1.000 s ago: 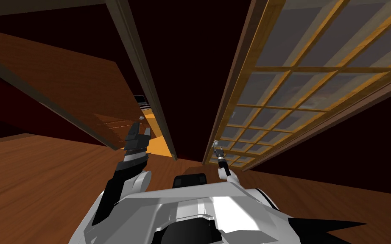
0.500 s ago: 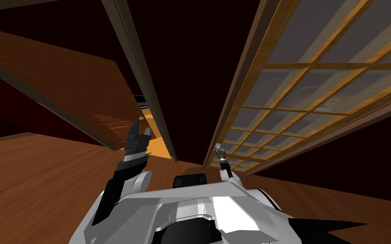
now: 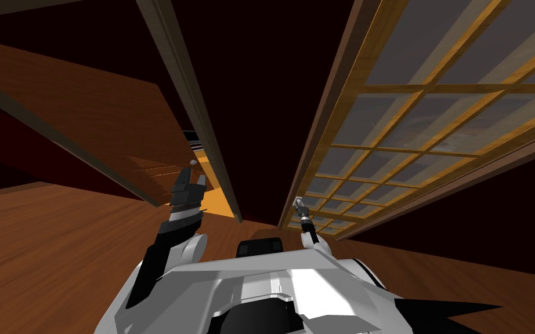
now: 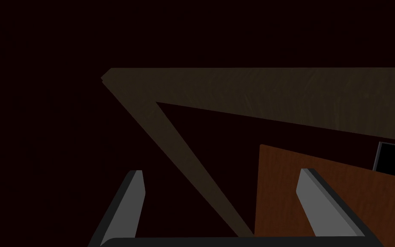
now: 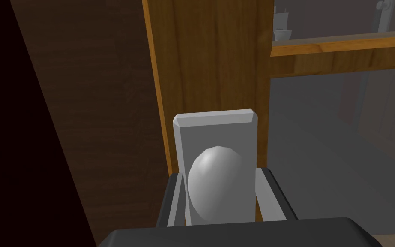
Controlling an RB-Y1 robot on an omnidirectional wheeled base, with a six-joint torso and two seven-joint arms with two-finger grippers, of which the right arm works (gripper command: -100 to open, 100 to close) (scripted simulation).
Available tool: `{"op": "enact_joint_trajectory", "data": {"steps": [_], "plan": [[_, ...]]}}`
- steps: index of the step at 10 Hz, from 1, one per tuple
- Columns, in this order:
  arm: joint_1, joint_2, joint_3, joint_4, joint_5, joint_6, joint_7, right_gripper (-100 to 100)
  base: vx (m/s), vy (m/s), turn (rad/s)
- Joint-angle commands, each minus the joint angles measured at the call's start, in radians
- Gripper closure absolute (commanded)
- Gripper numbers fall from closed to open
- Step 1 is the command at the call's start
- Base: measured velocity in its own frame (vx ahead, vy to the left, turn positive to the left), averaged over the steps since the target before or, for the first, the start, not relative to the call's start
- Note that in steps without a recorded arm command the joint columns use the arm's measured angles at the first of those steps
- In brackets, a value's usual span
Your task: Pull the door open
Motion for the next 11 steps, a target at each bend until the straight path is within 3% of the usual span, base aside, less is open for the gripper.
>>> {"op": "enact_joint_trajectory", "data": {"steps": [1,7,10,11], "plan": [[-0.001,0.001,0.001,0.000,0.000,0.001,0.000,100,0.000,0.000,0.000],[0.015,-0.034,0.059,-0.011,0.049,-0.025,-0.073,100,-0.174,-0.030,0.054],[0.026,-0.059,0.103,-0.020,0.085,-0.043,-0.127,100,-0.209,-0.050,0.064],[0.028,-0.059,0.093,-0.029,0.078,-0.034,-0.116,100,-0.104,-0.026,0.019]]}}
